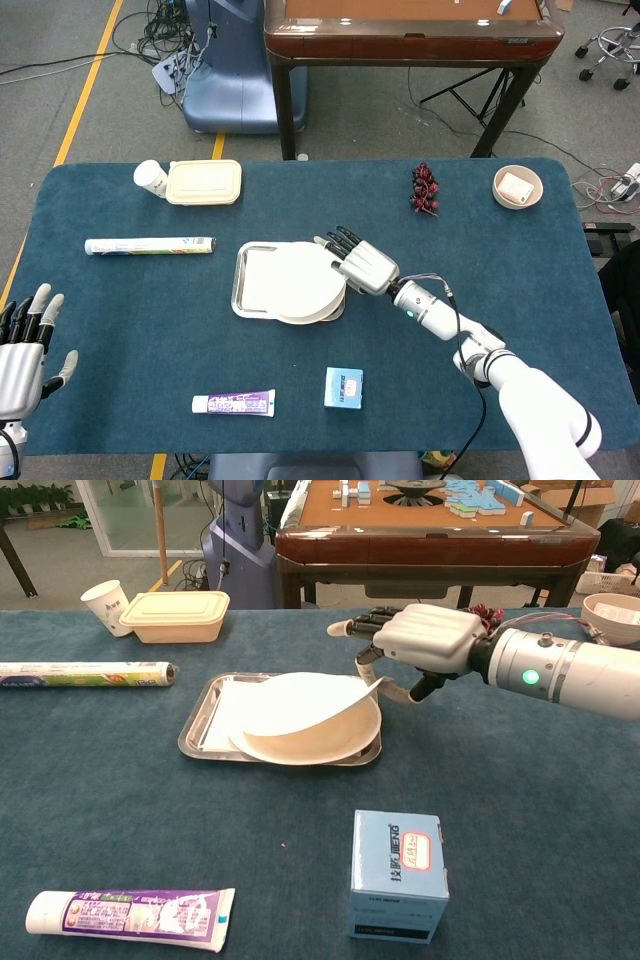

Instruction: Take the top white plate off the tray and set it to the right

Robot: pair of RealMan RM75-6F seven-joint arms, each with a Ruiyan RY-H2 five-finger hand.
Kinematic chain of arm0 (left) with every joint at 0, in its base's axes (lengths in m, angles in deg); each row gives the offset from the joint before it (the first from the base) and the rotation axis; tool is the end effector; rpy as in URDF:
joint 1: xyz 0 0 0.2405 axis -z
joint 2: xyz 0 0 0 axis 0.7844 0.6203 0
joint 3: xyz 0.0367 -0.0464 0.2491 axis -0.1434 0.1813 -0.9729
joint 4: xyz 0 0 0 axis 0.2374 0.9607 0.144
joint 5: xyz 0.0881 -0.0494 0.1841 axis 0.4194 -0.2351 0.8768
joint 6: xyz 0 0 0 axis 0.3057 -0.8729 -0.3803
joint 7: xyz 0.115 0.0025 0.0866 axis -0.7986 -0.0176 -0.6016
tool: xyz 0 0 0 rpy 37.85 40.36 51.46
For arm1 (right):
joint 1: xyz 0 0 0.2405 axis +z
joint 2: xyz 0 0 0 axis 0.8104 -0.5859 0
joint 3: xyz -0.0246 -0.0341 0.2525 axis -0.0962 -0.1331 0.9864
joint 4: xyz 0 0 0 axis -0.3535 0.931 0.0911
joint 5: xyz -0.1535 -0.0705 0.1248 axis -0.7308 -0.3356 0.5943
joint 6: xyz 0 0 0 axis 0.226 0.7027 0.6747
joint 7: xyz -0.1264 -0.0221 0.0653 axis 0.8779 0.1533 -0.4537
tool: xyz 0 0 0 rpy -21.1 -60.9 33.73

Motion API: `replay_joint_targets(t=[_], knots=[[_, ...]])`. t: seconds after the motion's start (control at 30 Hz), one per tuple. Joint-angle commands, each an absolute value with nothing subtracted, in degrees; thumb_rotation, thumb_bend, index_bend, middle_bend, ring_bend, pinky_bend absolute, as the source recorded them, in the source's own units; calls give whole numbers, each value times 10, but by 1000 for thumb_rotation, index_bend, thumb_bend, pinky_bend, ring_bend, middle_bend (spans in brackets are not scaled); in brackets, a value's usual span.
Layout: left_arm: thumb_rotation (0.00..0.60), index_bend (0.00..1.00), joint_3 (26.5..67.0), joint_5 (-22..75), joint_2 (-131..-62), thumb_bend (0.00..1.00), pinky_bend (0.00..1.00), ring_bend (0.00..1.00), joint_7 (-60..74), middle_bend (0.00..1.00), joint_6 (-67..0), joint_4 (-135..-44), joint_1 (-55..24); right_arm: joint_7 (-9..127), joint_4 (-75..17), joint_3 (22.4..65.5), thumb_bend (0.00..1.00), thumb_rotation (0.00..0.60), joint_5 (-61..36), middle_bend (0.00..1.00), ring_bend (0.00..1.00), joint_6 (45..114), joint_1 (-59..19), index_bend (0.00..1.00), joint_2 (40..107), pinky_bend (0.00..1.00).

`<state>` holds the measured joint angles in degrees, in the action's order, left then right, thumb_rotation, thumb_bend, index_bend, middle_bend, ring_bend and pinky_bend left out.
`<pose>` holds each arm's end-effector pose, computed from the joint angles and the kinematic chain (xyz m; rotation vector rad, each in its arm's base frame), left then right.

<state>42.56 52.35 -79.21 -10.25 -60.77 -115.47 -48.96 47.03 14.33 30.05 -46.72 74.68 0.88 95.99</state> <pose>-0.2844 0.1713 0.1587 -1.3523 -0.6977 -0.8290 -0.1541 -0.4155 -0.0521 2.2201 -0.2949 0.9142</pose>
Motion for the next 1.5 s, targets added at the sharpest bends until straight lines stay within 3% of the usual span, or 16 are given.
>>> replay_joint_targets(t=[0.03, 0.3, 1.03, 1.5], knots=[[600, 0, 426, 524, -792, 325, 0, 0, -101, 0, -609, -1155, -490, 478, 133, 301, 619, 600, -468, 44, 0, 751, 7, 571, 954, 0], [600, 0, 426, 526, -792, 325, 0, 0, -100, 0, -609, -1155, -490, 501, 100, 307, 619, 600, -468, 54, 0, 771, 3, 590, 932, 0], [600, 0, 431, 519, -774, 325, 0, 0, -56, 0, -616, -1158, -495, 555, 76, 374, 619, 600, -438, 76, 0, 723, 88, 601, 940, 0], [600, 0, 427, 530, -772, 325, 0, 0, -54, 0, -621, -1161, -498, 645, -61, 415, 619, 600, -416, 76, 0, 736, 101, 601, 863, 0]])
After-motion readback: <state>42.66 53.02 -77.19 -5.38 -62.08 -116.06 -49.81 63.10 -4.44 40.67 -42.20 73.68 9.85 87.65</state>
